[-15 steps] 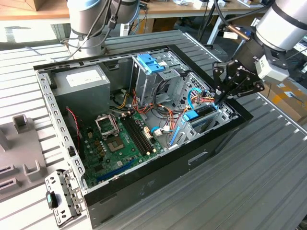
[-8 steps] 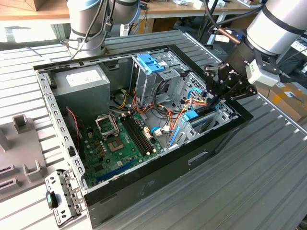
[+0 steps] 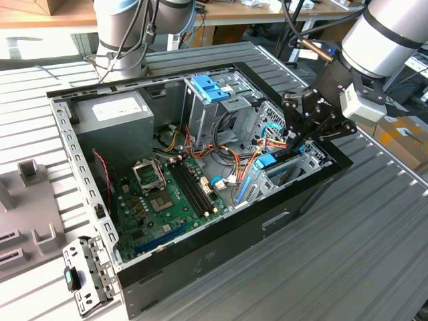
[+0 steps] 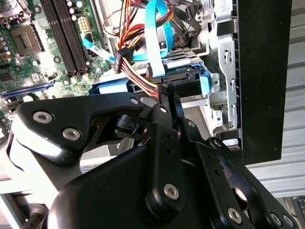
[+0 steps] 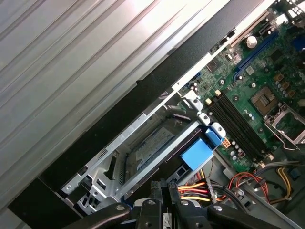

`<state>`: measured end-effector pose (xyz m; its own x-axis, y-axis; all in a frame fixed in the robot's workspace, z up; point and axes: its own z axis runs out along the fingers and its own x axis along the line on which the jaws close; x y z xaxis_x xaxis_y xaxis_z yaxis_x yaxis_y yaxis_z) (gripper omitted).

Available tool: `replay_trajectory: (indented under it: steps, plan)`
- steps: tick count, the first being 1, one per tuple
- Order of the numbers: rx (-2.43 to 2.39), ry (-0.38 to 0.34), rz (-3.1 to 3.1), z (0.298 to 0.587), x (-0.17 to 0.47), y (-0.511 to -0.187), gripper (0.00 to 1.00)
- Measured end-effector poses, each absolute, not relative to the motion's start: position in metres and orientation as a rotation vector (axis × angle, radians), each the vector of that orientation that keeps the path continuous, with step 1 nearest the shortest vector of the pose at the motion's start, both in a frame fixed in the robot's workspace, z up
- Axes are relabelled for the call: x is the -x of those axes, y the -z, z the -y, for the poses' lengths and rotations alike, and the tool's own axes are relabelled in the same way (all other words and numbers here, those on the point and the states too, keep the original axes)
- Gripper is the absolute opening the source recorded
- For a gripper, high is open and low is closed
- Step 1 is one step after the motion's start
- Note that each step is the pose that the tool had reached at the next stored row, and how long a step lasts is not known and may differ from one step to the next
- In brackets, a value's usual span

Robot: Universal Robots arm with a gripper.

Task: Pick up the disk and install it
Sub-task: 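Insert the first disk wire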

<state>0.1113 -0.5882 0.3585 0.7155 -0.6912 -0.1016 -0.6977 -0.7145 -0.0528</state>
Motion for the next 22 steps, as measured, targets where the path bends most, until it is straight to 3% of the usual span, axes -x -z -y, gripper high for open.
replay_trajectory:
  steps: [22]
  plan:
    - [2.642,-0.095,-1.511,0.5883,-0.1112,-0.3581,0.17]
